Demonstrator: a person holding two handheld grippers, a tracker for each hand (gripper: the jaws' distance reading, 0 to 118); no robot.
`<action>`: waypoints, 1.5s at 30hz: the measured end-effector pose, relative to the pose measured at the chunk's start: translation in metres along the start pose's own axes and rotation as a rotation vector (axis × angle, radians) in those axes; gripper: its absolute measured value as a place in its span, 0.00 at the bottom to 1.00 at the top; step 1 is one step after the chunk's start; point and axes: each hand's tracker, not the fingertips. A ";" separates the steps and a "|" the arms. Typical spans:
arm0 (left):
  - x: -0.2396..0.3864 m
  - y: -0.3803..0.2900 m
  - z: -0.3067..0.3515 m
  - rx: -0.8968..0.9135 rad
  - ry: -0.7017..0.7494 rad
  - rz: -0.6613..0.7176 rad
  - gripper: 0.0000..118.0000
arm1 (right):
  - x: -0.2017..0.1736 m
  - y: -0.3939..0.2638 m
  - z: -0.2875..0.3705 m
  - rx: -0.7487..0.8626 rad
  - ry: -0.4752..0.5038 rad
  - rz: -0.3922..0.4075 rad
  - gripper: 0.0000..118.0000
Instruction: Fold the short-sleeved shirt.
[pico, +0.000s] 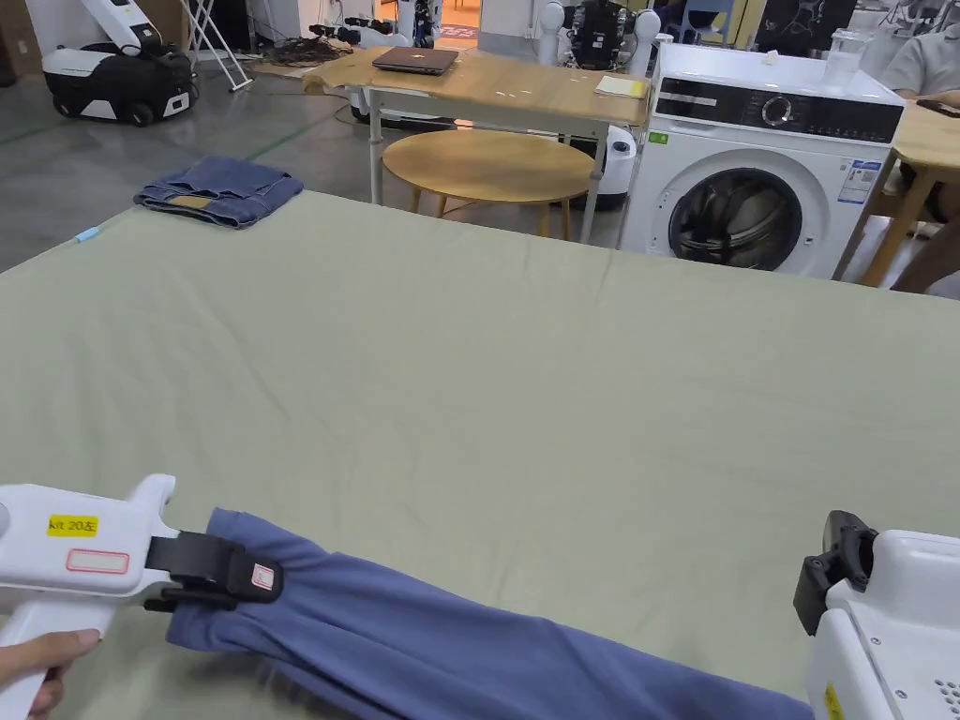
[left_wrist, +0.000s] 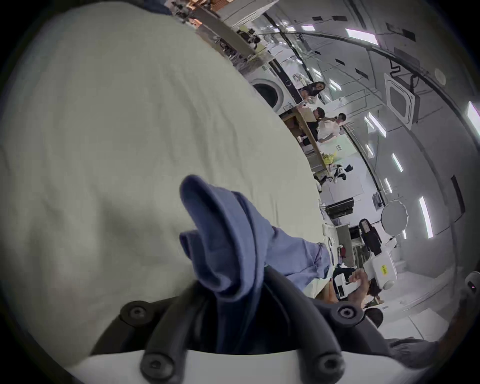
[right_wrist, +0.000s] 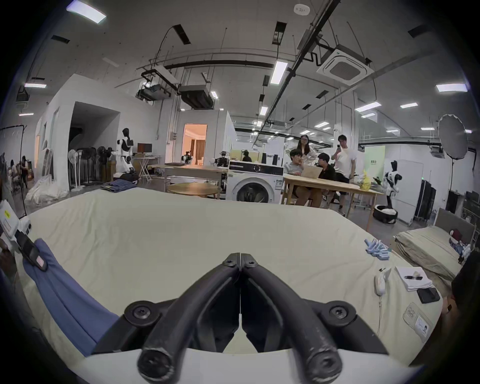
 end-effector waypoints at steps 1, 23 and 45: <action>0.003 0.003 0.007 0.004 0.028 -0.016 0.02 | 0.002 0.001 0.000 0.001 -0.002 -0.002 0.00; 0.130 -0.006 -0.018 -0.136 0.014 -0.143 0.02 | -0.001 0.003 0.000 -0.002 0.026 -0.009 0.00; 0.137 -0.035 -0.174 -0.412 0.636 -0.185 0.39 | 0.016 -0.008 0.001 -0.057 -0.011 -0.015 0.00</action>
